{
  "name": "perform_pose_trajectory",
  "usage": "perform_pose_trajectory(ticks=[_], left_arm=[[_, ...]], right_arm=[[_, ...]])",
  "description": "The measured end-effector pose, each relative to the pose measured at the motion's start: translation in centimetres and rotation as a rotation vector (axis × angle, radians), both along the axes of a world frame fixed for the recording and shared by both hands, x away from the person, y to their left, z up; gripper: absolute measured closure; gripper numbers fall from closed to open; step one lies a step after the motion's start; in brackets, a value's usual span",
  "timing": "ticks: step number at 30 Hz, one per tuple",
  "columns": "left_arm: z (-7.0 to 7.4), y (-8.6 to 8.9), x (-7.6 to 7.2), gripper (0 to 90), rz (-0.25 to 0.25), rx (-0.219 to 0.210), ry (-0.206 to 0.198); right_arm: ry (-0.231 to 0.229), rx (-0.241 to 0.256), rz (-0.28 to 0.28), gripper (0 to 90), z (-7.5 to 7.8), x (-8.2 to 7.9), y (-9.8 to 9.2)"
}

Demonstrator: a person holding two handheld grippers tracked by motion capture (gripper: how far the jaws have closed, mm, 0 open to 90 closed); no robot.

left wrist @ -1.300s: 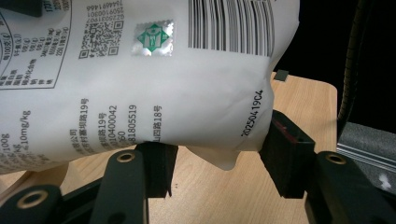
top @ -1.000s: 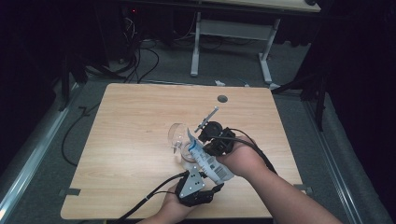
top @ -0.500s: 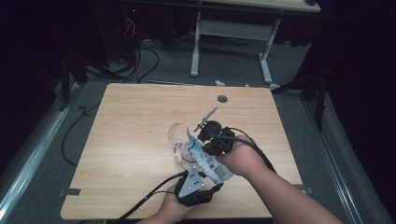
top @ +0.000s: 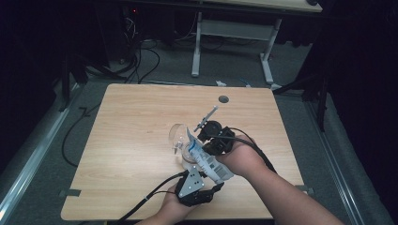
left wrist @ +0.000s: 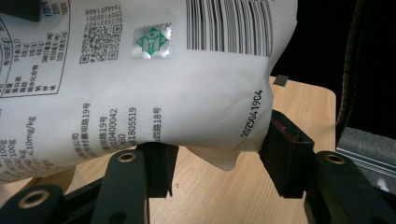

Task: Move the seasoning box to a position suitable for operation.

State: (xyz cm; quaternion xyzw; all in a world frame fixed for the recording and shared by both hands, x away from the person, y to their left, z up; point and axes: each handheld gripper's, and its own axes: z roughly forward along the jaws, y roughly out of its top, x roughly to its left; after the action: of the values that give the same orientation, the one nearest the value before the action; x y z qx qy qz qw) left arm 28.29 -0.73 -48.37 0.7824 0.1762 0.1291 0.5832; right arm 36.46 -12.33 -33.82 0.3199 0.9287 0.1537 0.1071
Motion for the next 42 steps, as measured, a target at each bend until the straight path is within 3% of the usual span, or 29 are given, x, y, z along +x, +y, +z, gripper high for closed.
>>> perform_pose_trajectory(ticks=[42], left_arm=[[0.21,0.03,0.46,50.9,-0.008,-0.001,-0.002]], right_arm=[[-0.003,0.005,-0.014,90.0,0.11,0.49,-0.22]])
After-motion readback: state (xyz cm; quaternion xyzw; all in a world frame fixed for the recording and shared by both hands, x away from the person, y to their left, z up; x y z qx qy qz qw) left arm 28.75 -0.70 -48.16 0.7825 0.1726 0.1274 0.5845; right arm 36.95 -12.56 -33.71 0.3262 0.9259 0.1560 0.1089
